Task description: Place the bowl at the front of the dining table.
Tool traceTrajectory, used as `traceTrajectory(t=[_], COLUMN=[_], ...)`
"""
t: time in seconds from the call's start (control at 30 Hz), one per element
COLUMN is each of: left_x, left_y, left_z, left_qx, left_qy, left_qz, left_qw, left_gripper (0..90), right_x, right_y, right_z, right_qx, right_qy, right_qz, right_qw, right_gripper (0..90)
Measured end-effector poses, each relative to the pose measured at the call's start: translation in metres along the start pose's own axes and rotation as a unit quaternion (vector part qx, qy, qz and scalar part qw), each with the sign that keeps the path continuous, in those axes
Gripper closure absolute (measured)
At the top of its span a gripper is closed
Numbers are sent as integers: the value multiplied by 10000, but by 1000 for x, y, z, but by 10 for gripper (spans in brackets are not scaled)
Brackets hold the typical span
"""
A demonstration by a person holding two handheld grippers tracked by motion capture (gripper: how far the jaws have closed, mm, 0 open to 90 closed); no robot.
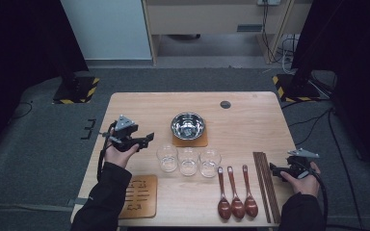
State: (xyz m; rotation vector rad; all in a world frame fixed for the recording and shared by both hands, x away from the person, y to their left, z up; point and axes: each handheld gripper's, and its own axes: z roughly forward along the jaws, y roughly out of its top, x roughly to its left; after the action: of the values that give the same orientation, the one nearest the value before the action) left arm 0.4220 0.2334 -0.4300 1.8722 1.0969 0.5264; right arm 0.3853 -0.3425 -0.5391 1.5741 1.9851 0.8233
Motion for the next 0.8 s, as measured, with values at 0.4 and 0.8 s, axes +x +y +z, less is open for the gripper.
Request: traceTrajectory(t=[0.4,0.8], left_x=[10,23], left_y=[-27,-60], left_z=[-9,-8], left_qx=[168,538], left_qy=[188,459], left_qz=[-93,-165], left_qw=[9996,9974], left_gripper=[210,207], right_x=[0,-4], right_y=[0,3], right_z=[-2,-11], right_qx=[-47,-406], right_qy=[35,-5], right_qz=[3,115], right_qw=[10000,9991], right_gripper=[53,151])
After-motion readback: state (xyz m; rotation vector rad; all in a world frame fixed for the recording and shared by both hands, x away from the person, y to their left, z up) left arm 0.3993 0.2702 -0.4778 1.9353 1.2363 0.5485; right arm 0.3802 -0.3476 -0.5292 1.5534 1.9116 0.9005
